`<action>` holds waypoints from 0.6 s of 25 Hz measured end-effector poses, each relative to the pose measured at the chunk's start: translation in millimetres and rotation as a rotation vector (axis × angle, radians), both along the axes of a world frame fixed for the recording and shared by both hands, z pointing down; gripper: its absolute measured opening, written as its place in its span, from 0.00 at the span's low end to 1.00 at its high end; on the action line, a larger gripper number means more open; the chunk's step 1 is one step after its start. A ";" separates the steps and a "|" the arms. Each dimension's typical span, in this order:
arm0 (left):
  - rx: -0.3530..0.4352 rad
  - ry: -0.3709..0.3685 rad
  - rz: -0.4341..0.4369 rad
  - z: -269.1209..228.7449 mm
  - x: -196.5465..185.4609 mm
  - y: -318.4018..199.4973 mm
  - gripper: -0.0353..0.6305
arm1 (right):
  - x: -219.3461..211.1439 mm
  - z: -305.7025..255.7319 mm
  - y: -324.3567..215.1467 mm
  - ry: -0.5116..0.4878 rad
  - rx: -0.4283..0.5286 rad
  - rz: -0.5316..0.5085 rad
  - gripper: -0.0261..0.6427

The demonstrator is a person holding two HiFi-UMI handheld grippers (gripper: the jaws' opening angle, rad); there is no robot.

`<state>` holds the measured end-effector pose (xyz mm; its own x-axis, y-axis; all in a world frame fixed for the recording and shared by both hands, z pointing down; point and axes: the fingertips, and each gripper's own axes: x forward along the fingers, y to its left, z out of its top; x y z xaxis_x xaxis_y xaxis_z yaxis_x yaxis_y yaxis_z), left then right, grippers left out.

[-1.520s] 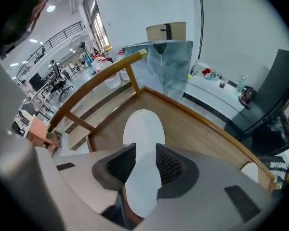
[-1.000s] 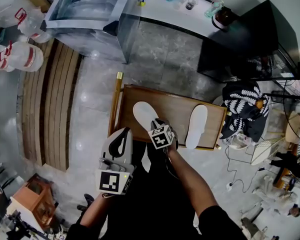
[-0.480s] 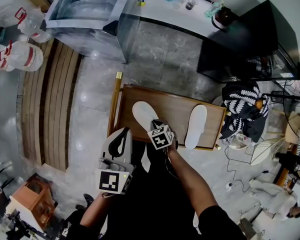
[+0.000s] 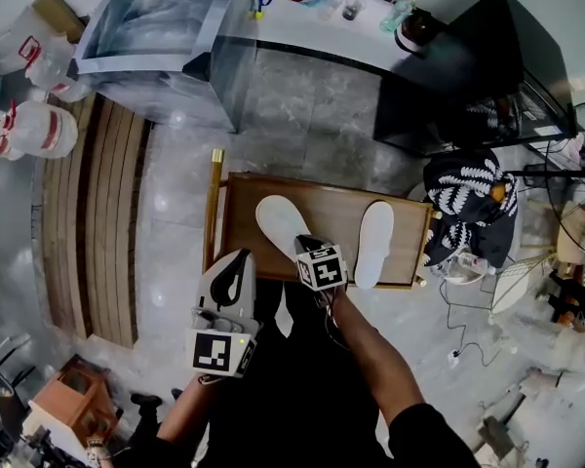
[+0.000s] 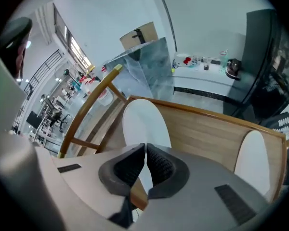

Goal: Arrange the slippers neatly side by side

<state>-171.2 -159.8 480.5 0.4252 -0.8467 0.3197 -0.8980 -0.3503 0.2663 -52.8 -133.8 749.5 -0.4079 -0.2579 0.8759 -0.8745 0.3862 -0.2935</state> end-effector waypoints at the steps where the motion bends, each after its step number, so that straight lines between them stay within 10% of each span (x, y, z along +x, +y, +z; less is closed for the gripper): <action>1: 0.003 -0.001 0.012 -0.6 3.4 -1.1 0.08 | 4.8 -3.1 -1.4 -0.014 -0.001 0.030 0.07; 15: 0.037 0.003 0.201 -14.9 82.1 -10.8 0.08 | 98.3 -34.2 4.1 -0.204 -0.026 0.467 0.07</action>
<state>-89.1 -170.6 465.6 0.5881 -0.7558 0.2880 -0.8079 -0.5324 0.2526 45.4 -129.7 715.3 -0.4178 -0.4327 0.7989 -0.8760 -0.0414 -0.4806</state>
